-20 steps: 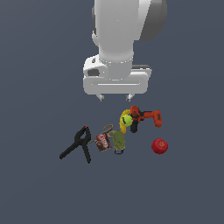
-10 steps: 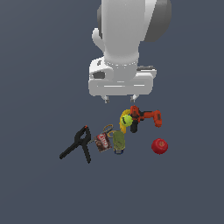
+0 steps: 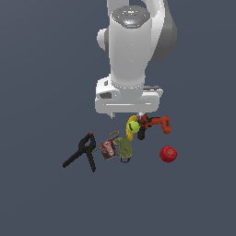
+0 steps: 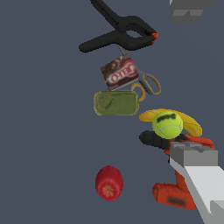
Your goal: Pick up a designated object from a clutter of objects.
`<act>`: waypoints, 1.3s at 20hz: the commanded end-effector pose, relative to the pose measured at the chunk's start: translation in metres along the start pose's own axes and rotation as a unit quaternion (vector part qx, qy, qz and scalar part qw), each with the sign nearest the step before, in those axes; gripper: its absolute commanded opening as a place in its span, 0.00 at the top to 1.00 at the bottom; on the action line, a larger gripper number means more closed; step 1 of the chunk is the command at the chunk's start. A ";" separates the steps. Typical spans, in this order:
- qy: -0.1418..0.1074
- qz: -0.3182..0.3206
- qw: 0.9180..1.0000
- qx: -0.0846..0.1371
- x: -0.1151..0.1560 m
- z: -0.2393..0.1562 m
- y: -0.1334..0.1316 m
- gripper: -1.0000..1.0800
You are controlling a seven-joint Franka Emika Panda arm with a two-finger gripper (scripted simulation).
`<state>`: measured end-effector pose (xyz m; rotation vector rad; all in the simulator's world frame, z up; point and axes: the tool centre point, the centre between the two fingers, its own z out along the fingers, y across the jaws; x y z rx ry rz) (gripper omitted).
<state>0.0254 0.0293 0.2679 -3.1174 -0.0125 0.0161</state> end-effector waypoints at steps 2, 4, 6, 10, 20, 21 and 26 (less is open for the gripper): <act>0.001 -0.001 1.000 -0.003 0.010 0.027 0.000 0.04; 0.001 -0.002 1.000 -0.004 0.016 0.047 0.000 0.04; 0.002 -0.003 1.000 -0.006 0.022 0.068 0.000 0.04; 0.003 -0.006 1.000 -0.009 0.030 0.105 0.000 0.04; 0.005 -0.010 1.000 -0.012 0.036 0.156 -0.001 0.04; 0.005 -0.010 1.000 -0.012 0.036 0.158 0.000 0.04; 0.004 -0.010 1.000 -0.012 0.036 0.159 -0.001 0.04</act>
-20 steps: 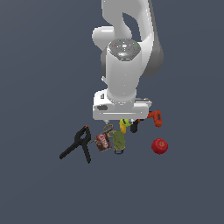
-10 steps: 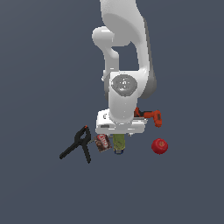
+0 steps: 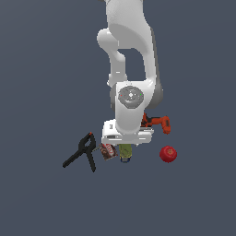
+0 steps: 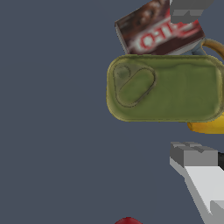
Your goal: Pick up a designated object from a clutter of objects.
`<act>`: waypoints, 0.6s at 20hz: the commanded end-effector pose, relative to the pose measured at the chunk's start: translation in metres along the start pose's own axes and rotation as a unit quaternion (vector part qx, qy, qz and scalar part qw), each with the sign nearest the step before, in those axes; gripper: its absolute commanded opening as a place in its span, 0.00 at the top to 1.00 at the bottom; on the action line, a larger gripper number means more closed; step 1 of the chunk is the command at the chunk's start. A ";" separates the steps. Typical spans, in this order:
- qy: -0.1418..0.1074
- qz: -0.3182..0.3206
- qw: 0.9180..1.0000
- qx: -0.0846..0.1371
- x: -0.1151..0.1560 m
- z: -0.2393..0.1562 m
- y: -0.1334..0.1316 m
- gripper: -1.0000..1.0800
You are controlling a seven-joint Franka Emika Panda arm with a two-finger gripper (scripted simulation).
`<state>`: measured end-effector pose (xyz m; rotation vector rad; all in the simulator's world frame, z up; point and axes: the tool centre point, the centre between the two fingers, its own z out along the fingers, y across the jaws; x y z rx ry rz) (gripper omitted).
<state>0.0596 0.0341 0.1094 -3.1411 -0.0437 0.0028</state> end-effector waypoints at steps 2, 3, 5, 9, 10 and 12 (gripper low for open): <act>0.000 0.000 1.000 0.000 0.000 0.005 0.000 0.04; 0.000 0.000 1.000 0.000 0.000 0.008 0.000 0.04; 0.000 0.000 1.000 0.000 0.000 0.016 0.000 0.04; 0.001 0.000 1.000 0.000 -0.001 0.037 0.000 0.04; 0.001 0.000 1.000 0.000 -0.001 0.041 0.000 0.04; 0.001 0.000 1.000 0.000 0.000 0.047 0.000 0.04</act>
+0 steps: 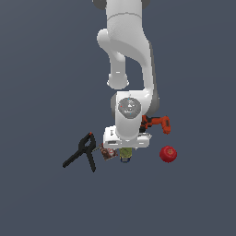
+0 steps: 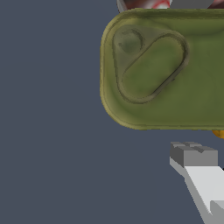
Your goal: Pick up a designated object from a clutter of objects.
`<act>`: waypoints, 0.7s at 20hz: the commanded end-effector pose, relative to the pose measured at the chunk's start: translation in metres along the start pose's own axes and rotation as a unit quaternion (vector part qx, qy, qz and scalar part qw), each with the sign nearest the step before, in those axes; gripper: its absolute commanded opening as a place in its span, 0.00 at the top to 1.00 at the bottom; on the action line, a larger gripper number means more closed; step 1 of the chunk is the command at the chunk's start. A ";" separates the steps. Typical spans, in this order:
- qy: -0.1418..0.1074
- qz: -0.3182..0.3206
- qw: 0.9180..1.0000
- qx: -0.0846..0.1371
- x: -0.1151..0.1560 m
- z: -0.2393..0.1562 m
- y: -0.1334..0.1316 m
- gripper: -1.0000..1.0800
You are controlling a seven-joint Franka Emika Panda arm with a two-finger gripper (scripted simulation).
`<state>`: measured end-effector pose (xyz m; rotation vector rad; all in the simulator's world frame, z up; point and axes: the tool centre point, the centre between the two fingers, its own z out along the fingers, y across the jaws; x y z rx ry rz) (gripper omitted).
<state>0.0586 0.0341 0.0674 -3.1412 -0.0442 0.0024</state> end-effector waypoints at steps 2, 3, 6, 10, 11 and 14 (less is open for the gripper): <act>0.001 0.000 1.000 0.000 0.001 0.008 0.000 0.04; 0.001 0.000 1.000 0.000 0.001 0.009 0.000 0.04; 0.001 0.000 1.000 0.000 0.001 0.009 0.000 1.00; 0.001 0.000 1.000 0.000 0.001 0.009 0.000 1.00; 0.001 0.000 1.000 0.000 0.001 0.009 0.000 1.00; 0.001 0.000 1.000 0.000 0.001 0.009 0.000 1.00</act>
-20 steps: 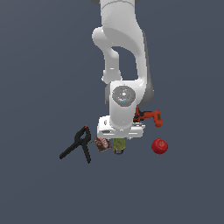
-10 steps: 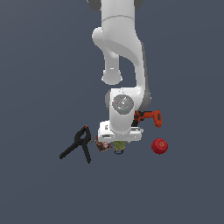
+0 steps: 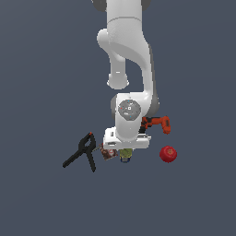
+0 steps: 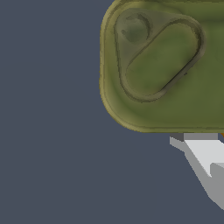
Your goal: Pick up a designated object from a clutter of objects.
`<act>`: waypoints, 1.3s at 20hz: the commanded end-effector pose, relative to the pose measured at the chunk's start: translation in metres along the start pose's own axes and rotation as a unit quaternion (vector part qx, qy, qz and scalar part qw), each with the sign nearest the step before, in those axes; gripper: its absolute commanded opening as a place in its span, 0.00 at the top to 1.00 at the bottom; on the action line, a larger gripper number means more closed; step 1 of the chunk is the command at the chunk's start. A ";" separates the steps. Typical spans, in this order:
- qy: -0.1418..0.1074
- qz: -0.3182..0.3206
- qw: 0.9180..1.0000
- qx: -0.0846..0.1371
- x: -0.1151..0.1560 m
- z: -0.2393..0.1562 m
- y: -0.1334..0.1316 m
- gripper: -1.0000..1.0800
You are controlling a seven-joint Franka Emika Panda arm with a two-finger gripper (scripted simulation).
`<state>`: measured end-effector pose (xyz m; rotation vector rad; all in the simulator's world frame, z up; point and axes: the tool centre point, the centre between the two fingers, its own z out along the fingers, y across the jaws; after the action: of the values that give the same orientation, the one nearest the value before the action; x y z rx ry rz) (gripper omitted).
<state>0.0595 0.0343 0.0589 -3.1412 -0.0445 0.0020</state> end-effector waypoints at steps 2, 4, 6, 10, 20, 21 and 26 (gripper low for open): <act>0.000 0.000 1.000 0.000 0.000 0.000 0.000 1.00; 0.000 0.000 1.000 0.000 0.000 -0.003 0.000 1.00; 0.000 0.000 1.000 0.000 0.000 -0.008 0.001 1.00; 0.000 0.000 1.000 0.000 0.001 -0.026 0.003 1.00; 0.000 0.000 1.000 0.000 0.006 -0.110 0.015 1.00; 0.000 0.000 1.000 0.000 0.007 -0.122 0.016 1.00; 0.000 0.000 1.000 0.000 0.011 -0.179 0.024 1.00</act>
<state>0.0697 0.0129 0.2181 -3.1409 -0.0445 0.0067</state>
